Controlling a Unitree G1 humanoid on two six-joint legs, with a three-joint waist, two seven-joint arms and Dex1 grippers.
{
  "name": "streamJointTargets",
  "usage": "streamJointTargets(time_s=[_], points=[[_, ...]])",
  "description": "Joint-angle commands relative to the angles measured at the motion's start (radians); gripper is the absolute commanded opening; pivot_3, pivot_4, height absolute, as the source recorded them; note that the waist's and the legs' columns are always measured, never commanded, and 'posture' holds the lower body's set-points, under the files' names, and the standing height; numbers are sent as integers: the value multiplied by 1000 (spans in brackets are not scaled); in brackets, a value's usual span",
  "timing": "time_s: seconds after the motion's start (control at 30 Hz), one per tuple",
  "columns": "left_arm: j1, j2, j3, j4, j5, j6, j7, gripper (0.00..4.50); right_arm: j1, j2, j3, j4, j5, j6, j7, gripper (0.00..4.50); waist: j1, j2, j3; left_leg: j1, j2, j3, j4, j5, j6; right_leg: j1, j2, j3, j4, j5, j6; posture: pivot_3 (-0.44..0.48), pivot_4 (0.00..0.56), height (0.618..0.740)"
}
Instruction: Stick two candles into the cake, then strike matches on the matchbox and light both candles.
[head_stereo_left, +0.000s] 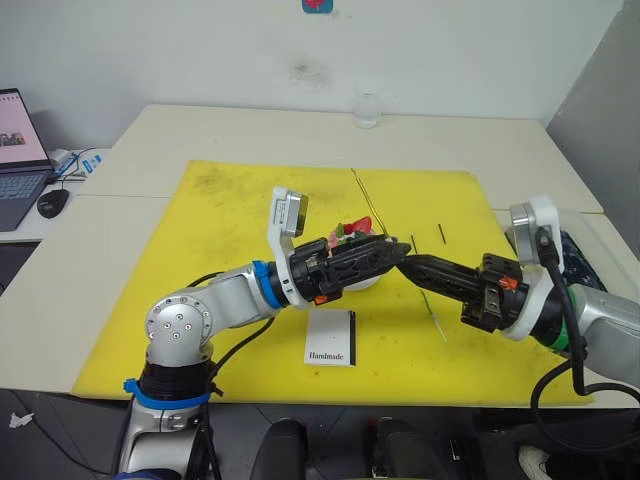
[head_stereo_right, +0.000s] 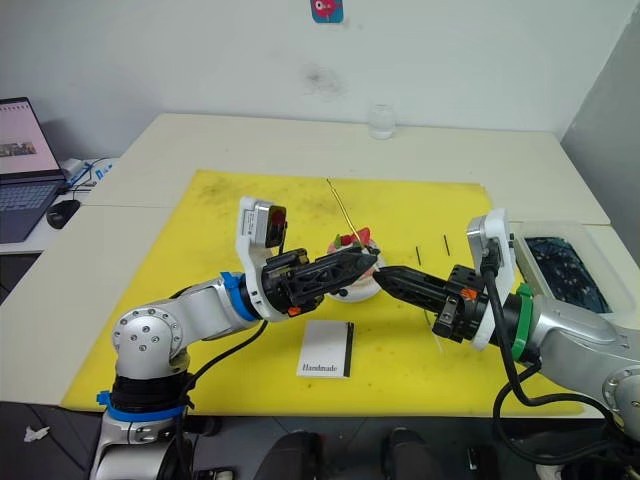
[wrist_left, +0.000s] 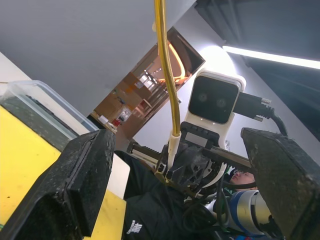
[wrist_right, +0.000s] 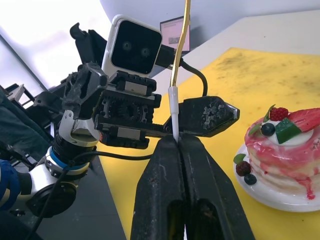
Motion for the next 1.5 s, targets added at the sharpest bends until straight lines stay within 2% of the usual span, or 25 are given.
streamJointTargets(time_s=[0.03, 0.17, 0.53, 0.77, 0.87, 1.0, 1.1, 1.23, 1.37, 1.5], points=[[1, -1, -4, -17, -24, -11, -2, 4500, -16, -12, 3, -22, 9, -28, 4, 24, 0, 0, 0, 0, 0, 0, 0, 0, 0, 0, 0, 0, 0, 0, 0, 0, 150, 740], [-3, -3, -6, -9, -20, -13, -4, 3608, -17, -19, 14, -25, -4, -29, 10, 0, 0, 0, 0, 0, 0, 0, 0, 0, 0, 0, 0, 0, 0, 0, 0, 0, 150, 740], [3, 5, -15, -9, -16, -2, -18, 86, -34, -16, 32, -23, -5, -48, 1, 0, 0, 0, 0, 0, 0, 0, 0, 0, 0, 0, 0, 0, 0, 0, 0, 0, 150, 740], [0, 5, -16, -19, -6, -12, -20, 37, -49, -18, 53, -24, -58, -43, 22, 0, 0, 0, 0, 0, 0, 0, 0, 0, 0, 0, 0, 0, -1, 0, 0, 0, 150, 740], [-17, 21, -3, -29, 28, -28, -28, 0, -52, -31, 63, -28, -128, -37, 54, 572, 0, 0, 0, -1, 0, 0, 0, 0, 0, -1, 0, 0, -1, 0, 0, 0, 150, 740], [-71, 102, 22, -22, 190, -80, -89, 0, -62, -101, 87, -47, -315, -30, 152, 2029, 0, 0, 0, -1, -1, 0, -1, 0, 0, -1, 0, 0, -1, 0, 0, 0, 150, 740], [-115, 226, 4, 27, 406, -172, -213, 0, -73, -122, 113, -55, -410, -40, 201, 3095, -1, 0, 0, 0, -1, 1, -1, 0, 0, -1, 1, 0, -1, -1, -1, 0, 150, 740], [-145, 300, -35, 114, 612, -298, -339, 0, -95, -114, 143, -60, -498, -48, 234, 4480, 1, 0, 0, 0, 0, 0, -3, 0, 0, -2, 2, -1, -1, -2, -3, 0, 150, 740], [-148, 319, -96, 196, 818, -452, -438, 0, -111, -91, 178, -69, -564, -45, 242, 4480, 2, 0, 0, -2, 1, 0, -4, 0, 0, -3, 1, -1, -3, -2, -4, 0, 150, 740], [-153, 283, -110, 254, 891, -513, -491, 0, -113, -58, 208, -80, -621, -39, 230, 4480, 2, 0, 0, -5, 2, 0, -3, 0, 0, -4, -1, -2, -4, -2, -3, 0, 150, 740]])
